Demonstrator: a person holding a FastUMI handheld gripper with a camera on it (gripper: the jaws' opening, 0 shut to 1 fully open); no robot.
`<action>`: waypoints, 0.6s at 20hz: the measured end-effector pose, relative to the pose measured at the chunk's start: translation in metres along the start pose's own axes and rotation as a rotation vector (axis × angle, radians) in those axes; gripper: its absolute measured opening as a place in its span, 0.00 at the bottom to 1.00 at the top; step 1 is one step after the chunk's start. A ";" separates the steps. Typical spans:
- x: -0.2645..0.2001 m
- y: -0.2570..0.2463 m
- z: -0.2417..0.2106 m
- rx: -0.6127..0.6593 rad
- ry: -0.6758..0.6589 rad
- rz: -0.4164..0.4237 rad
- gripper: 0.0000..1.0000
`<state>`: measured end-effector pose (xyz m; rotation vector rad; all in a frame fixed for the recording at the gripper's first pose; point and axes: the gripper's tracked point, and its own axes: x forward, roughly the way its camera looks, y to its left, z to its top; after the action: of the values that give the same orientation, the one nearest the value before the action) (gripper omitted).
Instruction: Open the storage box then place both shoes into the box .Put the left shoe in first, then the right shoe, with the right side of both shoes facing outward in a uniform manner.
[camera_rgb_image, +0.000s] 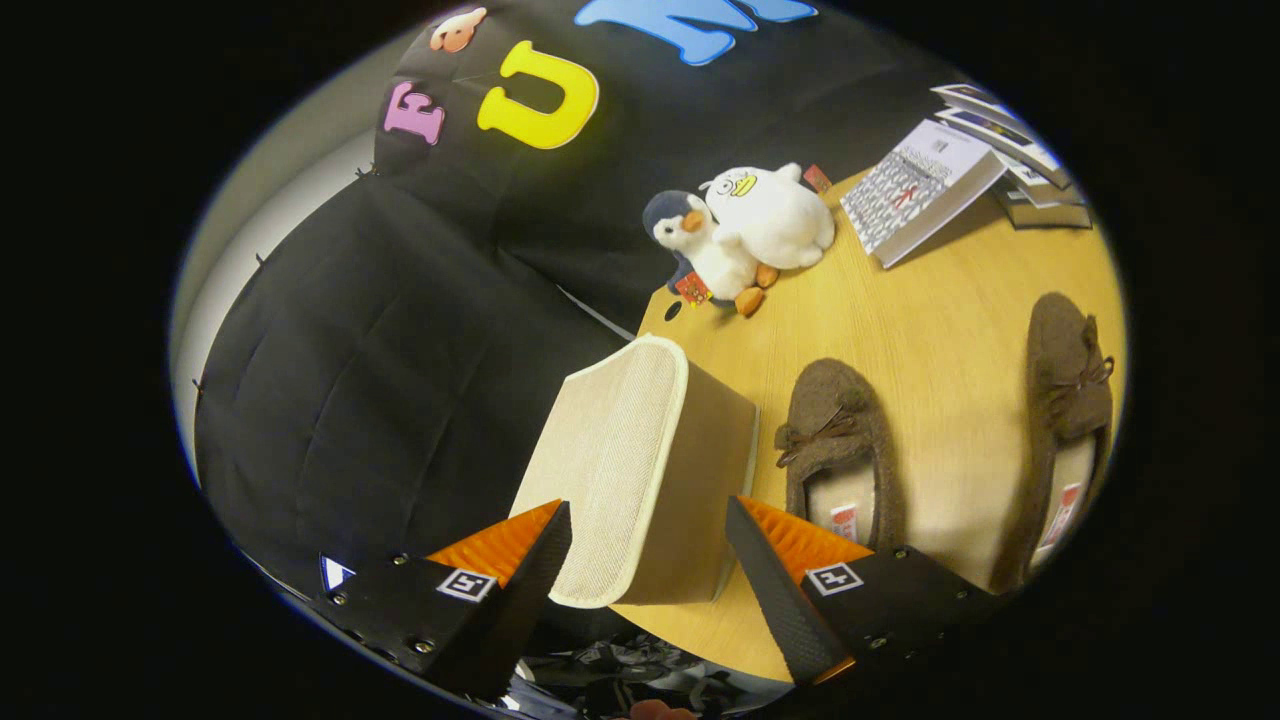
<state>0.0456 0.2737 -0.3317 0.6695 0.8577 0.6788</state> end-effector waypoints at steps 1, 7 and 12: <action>0.008 -0.003 -0.004 0.018 0.017 0.004 0.97; 0.037 -0.011 -0.023 0.114 0.088 0.039 0.96; 0.046 0.008 -0.021 0.228 0.098 0.124 0.94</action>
<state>0.0476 0.3188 -0.3564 0.9057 0.9990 0.7360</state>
